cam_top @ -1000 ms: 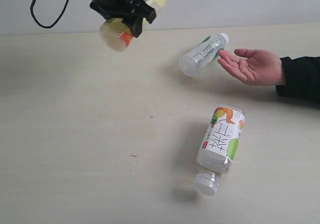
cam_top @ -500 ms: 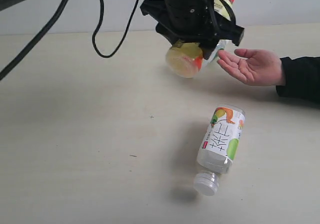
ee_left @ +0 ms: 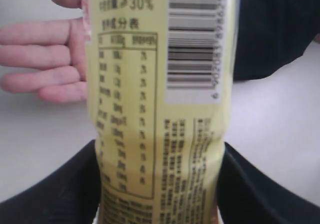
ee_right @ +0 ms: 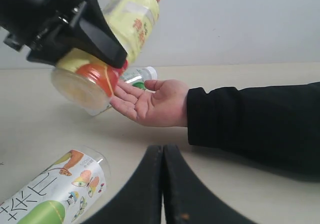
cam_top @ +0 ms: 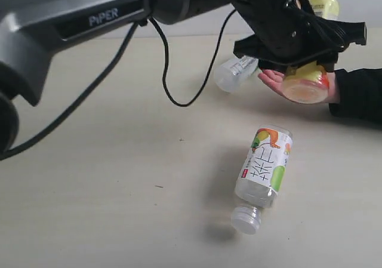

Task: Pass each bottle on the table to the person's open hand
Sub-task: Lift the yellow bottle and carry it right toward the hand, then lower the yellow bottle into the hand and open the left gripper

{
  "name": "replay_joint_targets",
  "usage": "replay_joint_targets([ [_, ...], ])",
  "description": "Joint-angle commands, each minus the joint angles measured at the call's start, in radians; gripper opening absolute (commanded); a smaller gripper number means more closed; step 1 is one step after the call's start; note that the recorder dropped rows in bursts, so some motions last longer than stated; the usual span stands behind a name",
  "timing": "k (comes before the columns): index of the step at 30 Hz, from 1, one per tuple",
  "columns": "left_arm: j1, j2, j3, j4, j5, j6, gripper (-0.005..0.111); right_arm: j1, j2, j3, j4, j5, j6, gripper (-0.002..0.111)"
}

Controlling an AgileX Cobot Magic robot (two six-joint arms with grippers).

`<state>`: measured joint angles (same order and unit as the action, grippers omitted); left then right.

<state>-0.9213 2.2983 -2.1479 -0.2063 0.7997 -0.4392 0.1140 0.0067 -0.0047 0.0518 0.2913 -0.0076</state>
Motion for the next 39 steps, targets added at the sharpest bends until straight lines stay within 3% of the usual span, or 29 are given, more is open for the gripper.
replay_joint_targets([
  [1, 0.027, 0.057, -0.004, -0.178, -0.133, -0.004, 0.000, -0.005, -0.007, 0.005, -0.003, -0.009, 0.002, 0.000],
  [14, 0.085, 0.153, -0.004, -0.293, -0.280, -0.009, 0.000, -0.005, -0.007, 0.005, -0.003, -0.009, 0.002, 0.000],
  [28, 0.110, 0.209, -0.006, -0.384, -0.273, 0.096, 0.001, -0.005, -0.007, 0.005, -0.001, -0.009, 0.002, 0.000],
  [31, 0.110, 0.209, -0.006, -0.401, -0.271, 0.098, 0.009, -0.005, -0.007, 0.005, -0.001, -0.009, 0.002, 0.000],
  [39, 0.110, 0.209, -0.006, -0.406, -0.271, 0.098, 0.047, -0.005, -0.007, 0.005, -0.001, -0.009, 0.002, 0.000],
])
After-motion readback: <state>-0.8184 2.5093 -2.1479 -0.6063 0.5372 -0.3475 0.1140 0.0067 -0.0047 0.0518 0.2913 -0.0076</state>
